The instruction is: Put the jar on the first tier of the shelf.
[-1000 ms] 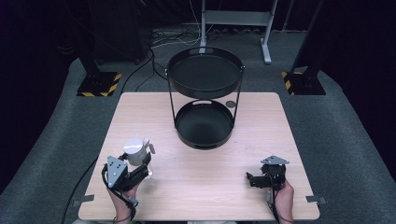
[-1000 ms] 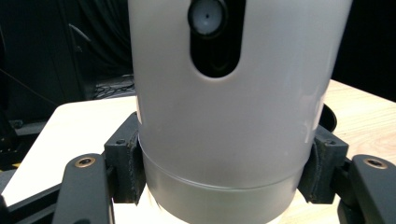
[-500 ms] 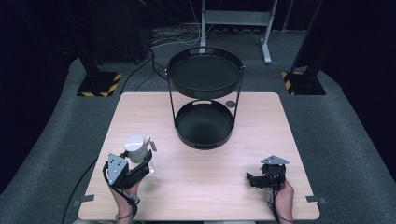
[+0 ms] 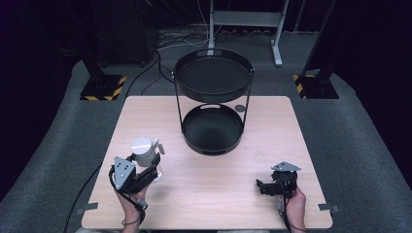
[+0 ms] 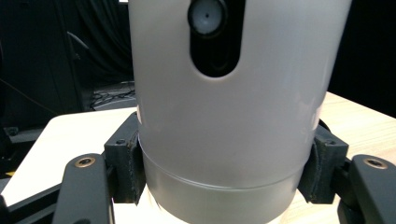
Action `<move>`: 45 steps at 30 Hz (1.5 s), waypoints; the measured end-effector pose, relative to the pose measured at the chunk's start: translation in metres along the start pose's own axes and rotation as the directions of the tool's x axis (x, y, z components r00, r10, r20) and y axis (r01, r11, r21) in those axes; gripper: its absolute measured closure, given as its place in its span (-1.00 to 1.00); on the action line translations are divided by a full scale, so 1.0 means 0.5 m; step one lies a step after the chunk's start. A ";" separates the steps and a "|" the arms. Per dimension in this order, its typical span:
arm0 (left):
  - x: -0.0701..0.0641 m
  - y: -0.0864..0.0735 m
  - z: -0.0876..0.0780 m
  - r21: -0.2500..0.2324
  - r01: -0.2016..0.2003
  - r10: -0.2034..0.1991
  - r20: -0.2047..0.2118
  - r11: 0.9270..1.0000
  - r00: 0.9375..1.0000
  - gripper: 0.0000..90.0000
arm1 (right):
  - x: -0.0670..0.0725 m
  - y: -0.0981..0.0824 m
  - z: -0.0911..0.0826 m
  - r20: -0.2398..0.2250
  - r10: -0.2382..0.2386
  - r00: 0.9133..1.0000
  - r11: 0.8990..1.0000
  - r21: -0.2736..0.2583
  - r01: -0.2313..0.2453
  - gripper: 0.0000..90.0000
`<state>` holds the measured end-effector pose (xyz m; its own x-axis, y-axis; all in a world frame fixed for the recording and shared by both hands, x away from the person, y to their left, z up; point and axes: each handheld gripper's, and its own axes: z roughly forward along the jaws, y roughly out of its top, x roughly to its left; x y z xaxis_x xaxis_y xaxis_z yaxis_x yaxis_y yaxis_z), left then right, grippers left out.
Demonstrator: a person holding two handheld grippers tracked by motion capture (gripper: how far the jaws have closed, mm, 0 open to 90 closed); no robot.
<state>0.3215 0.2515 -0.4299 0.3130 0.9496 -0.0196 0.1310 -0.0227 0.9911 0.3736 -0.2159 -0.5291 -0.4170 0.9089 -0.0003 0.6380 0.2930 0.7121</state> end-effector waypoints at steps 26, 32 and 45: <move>-0.012 0.006 0.032 -0.005 0.034 -0.034 0.002 0.999 0.999 -0.30 | 0.000 0.000 0.000 -0.004 -0.004 1.000 1.000 0.001 0.004 -1.00; -0.025 0.005 0.040 0.019 0.011 -0.011 0.003 1.000 1.000 -0.30 | 0.000 0.000 0.000 -0.006 -0.005 1.000 1.000 0.001 0.005 -1.00; -0.029 0.003 0.048 0.036 -0.002 0.001 0.007 0.999 1.000 -0.30 | 0.000 0.000 0.000 -0.008 -0.006 1.000 1.000 0.001 0.006 -1.00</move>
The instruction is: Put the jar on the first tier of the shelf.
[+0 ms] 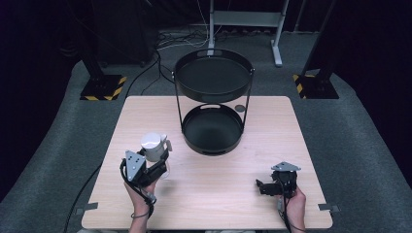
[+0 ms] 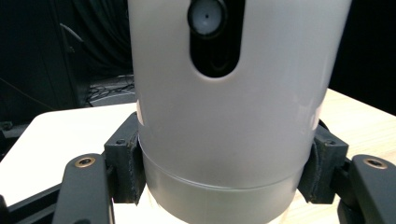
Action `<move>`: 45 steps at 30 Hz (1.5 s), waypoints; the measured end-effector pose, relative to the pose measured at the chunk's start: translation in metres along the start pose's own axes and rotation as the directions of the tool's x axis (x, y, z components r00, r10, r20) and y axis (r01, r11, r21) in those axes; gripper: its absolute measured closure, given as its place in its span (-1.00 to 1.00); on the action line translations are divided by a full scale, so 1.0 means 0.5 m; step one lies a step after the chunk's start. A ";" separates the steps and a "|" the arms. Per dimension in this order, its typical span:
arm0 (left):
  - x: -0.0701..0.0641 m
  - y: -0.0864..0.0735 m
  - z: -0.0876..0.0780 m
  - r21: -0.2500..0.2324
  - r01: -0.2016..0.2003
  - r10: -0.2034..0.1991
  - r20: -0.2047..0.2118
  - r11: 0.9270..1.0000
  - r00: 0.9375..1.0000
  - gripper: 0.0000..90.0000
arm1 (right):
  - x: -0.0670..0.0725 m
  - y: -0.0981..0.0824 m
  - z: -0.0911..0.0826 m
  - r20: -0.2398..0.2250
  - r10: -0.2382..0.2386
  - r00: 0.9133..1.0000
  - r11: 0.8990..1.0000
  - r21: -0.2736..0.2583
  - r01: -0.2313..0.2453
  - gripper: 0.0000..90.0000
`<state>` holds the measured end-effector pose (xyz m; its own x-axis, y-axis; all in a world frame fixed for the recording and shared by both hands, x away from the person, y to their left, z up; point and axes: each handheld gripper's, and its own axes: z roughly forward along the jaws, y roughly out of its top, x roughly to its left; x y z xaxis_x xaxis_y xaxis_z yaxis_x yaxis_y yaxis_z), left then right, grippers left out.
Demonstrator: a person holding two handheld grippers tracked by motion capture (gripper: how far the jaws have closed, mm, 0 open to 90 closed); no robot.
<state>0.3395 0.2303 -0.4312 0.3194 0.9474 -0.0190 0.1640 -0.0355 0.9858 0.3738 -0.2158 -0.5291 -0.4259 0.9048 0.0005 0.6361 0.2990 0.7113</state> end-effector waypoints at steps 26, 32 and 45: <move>-0.008 0.014 0.030 -0.006 -0.002 0.002 0.031 1.000 1.000 -0.30 | 0.000 0.000 0.000 0.000 -0.001 1.000 1.000 0.000 0.001 -1.00; -0.007 0.016 0.038 -0.012 0.002 -0.002 0.037 1.000 0.999 -0.30 | 0.001 0.000 0.000 0.001 -0.002 1.000 1.000 0.000 0.002 -1.00; -0.012 0.017 0.054 -0.012 0.003 -0.003 0.049 1.000 0.999 -0.30 | 0.001 0.000 0.000 0.000 -0.001 1.000 1.000 0.000 0.001 -1.00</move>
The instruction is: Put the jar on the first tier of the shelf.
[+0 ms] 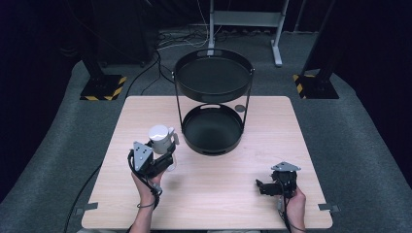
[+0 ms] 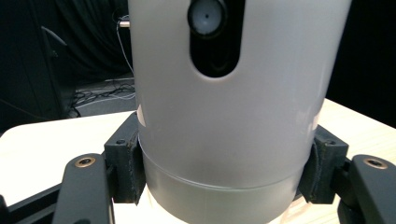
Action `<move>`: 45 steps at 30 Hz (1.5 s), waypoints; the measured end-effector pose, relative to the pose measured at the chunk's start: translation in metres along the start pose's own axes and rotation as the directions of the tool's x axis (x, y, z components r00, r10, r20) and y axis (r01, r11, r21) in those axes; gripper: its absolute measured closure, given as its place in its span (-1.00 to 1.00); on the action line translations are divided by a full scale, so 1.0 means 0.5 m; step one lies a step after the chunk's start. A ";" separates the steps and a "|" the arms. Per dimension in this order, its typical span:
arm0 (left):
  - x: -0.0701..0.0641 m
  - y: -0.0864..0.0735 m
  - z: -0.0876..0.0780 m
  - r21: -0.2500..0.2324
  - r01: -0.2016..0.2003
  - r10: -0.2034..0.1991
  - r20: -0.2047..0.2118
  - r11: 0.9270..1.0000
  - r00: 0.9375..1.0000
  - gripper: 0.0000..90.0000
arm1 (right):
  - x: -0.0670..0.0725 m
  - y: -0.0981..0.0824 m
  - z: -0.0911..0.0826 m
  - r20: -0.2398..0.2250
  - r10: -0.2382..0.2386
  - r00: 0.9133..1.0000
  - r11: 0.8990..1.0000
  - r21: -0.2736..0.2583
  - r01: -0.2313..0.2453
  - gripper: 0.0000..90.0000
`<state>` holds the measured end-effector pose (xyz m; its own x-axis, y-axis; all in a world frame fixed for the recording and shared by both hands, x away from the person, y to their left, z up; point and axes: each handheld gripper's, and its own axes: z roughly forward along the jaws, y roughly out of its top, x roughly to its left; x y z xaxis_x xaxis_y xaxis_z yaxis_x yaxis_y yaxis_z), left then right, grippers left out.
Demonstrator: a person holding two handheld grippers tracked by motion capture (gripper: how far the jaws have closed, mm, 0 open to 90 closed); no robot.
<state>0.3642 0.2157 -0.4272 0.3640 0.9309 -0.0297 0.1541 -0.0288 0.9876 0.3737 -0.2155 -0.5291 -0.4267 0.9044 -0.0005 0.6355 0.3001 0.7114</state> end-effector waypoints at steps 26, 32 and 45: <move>-0.028 0.035 0.051 -0.026 -0.001 0.002 0.048 1.000 0.999 -0.30 | 0.000 0.000 0.000 -0.001 -0.001 1.000 1.000 0.000 0.001 -1.00; -0.032 0.034 0.068 -0.025 0.003 -0.002 0.042 1.000 0.999 -0.30 | 0.000 0.000 0.000 -0.003 -0.002 1.000 1.000 0.001 0.002 -1.00; -0.035 0.033 0.095 -0.028 0.004 -0.003 0.023 1.000 1.000 -0.30 | 0.000 0.000 0.000 -0.004 -0.004 1.000 1.000 0.001 0.004 -1.00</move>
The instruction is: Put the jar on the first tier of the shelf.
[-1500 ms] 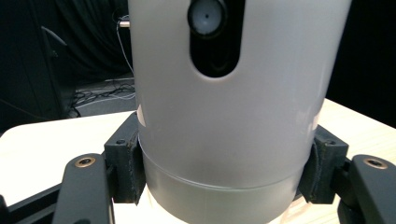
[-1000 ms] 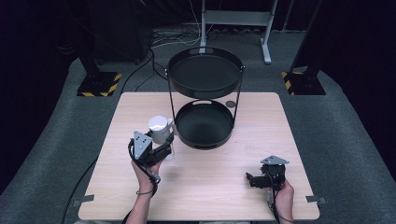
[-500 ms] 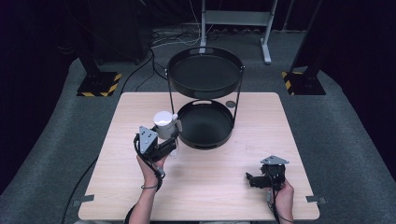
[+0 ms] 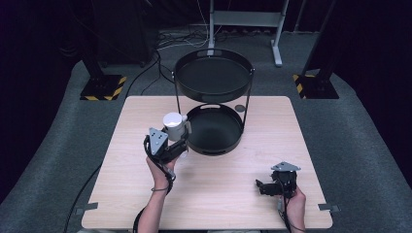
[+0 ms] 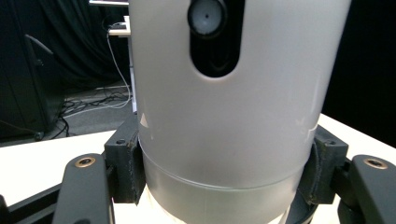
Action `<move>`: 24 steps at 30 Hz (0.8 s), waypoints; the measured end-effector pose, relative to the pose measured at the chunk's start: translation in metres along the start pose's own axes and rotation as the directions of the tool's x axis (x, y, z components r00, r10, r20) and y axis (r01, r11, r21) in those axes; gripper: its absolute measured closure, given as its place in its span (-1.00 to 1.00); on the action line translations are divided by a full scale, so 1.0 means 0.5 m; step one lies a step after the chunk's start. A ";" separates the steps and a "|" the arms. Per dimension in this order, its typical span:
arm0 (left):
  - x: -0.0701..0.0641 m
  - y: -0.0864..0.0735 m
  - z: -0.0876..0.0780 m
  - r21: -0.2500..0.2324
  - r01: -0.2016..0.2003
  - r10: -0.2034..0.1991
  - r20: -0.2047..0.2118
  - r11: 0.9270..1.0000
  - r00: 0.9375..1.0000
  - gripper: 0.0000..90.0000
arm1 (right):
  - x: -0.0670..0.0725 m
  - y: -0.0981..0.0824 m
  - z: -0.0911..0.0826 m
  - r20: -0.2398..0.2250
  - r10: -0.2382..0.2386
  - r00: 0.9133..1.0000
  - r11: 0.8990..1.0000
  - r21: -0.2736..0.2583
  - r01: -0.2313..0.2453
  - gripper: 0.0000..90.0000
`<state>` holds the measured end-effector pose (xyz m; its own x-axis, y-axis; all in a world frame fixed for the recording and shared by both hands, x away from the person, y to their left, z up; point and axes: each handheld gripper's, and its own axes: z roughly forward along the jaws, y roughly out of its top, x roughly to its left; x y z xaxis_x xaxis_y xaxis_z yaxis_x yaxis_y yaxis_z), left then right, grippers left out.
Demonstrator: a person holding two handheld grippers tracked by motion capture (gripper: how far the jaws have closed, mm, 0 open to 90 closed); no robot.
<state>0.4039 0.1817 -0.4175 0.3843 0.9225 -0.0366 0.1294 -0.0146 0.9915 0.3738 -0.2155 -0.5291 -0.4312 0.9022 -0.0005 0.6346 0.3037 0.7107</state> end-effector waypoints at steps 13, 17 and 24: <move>-0.005 -0.004 0.035 -0.014 0.022 -0.022 -0.010 1.000 1.000 -0.30 | 0.000 0.000 0.000 0.000 -0.002 1.000 1.000 -0.001 0.002 -1.00; -0.008 -0.006 0.043 -0.016 0.023 -0.023 -0.012 1.000 1.000 -0.30 | 0.000 0.000 0.000 0.000 -0.002 1.000 1.000 -0.001 0.002 -1.00; -0.012 -0.006 0.062 -0.031 0.016 -0.016 -0.011 0.999 1.000 -0.30 | 0.000 0.000 0.000 0.000 -0.003 1.000 1.000 -0.001 0.003 -1.00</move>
<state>0.4296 0.1640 -0.4241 0.3722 0.9267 -0.0514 0.1070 0.0122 0.9942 0.3738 -0.2153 -0.5291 -0.4330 0.9014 -0.0024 0.6327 0.3058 0.7114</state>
